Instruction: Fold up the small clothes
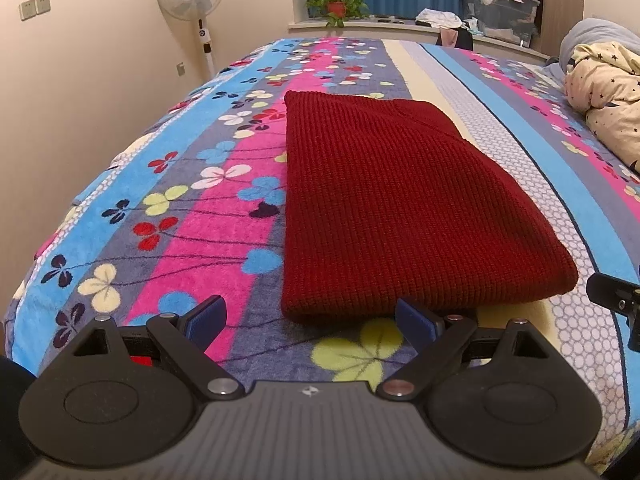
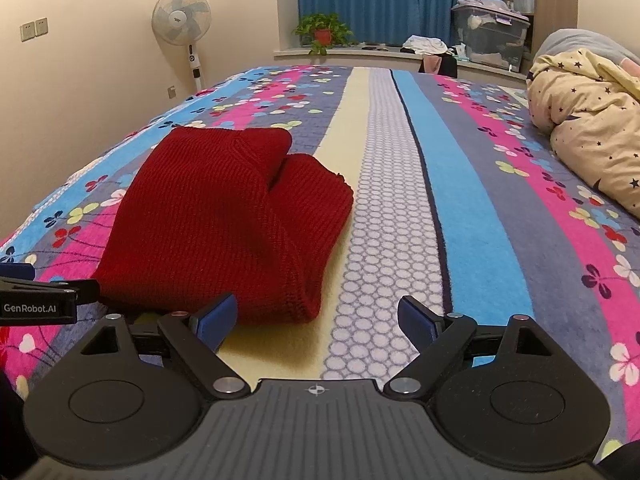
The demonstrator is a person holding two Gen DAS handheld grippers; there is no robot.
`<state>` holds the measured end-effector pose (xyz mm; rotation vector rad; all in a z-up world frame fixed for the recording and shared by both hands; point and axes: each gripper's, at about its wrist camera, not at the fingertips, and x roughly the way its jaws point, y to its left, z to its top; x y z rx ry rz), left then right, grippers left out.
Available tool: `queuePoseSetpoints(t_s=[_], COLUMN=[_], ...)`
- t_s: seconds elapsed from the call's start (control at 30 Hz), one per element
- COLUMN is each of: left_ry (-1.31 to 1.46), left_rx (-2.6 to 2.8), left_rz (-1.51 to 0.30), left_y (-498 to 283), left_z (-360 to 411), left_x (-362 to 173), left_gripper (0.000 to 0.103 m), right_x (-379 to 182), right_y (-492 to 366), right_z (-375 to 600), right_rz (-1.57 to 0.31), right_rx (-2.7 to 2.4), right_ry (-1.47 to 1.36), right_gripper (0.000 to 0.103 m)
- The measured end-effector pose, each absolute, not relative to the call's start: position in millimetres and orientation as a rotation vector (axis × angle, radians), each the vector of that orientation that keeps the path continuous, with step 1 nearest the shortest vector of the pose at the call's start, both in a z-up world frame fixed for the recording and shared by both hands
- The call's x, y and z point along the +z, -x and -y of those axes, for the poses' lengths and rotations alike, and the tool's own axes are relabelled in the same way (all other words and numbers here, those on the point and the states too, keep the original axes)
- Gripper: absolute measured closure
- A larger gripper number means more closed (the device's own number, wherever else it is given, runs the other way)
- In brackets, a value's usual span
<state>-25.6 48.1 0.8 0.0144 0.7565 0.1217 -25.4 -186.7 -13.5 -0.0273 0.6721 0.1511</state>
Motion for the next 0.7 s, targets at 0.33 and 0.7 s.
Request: queuePoseSetpoints(t_s=[0.33, 0.7], left_ry=[-0.012, -0.015], left_rx=[0.111, 0.109], left_rz=[-0.758, -0.754], left_y=[25.5, 25.8], left_z=[-46.7, -45.5], left_x=[0.7, 0.9], left_gripper=[0.009, 0.009], right_x=[-13.9, -14.5], right_y=[23.8, 23.2], right_z=[186.5, 186.7], right_rz=[-0.677, -0.677], right_rx=[0.150, 0.153], right_ry=[0.027, 0.029], right_gripper=[0.015, 0.014])
